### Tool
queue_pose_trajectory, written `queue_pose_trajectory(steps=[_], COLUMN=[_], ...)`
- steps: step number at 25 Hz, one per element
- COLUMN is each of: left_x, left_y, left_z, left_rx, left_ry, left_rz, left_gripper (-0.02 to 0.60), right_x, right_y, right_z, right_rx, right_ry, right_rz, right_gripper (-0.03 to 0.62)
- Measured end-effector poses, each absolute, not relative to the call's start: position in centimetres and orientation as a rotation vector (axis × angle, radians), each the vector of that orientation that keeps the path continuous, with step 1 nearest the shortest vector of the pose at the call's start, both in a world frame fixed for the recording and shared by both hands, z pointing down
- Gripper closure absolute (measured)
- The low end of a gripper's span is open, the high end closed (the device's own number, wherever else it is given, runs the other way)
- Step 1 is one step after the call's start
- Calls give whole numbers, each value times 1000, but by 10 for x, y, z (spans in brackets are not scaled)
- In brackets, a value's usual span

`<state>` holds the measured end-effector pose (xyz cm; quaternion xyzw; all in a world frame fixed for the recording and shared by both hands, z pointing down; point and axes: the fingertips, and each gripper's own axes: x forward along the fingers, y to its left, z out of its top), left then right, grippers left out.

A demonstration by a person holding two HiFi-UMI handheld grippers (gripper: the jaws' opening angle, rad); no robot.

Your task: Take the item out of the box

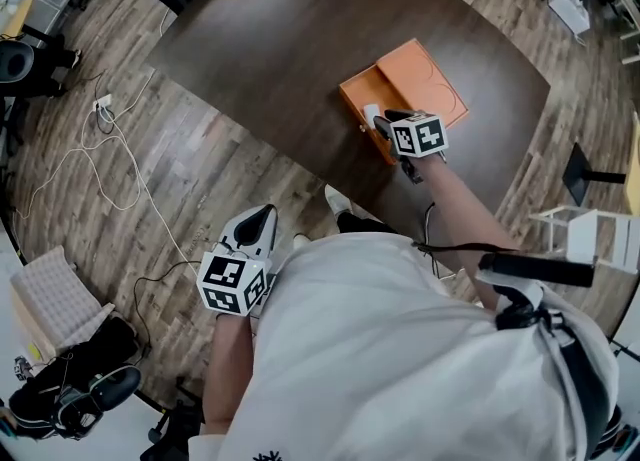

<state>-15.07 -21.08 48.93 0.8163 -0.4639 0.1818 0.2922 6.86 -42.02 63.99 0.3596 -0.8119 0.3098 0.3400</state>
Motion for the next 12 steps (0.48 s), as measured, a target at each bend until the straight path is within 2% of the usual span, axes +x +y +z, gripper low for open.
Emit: queue_pose_trajectory(steps=[12], left_x=[-138], left_y=[-229], left_z=[496], left_rx=[2130], left_ry=[-1218], left_rz=[535], left_gripper=[572], right_x=[66], right_y=[-436], right_z=[674], right_rx=[929], right_ry=[-2047], right_rz=[965], right_gripper=[436])
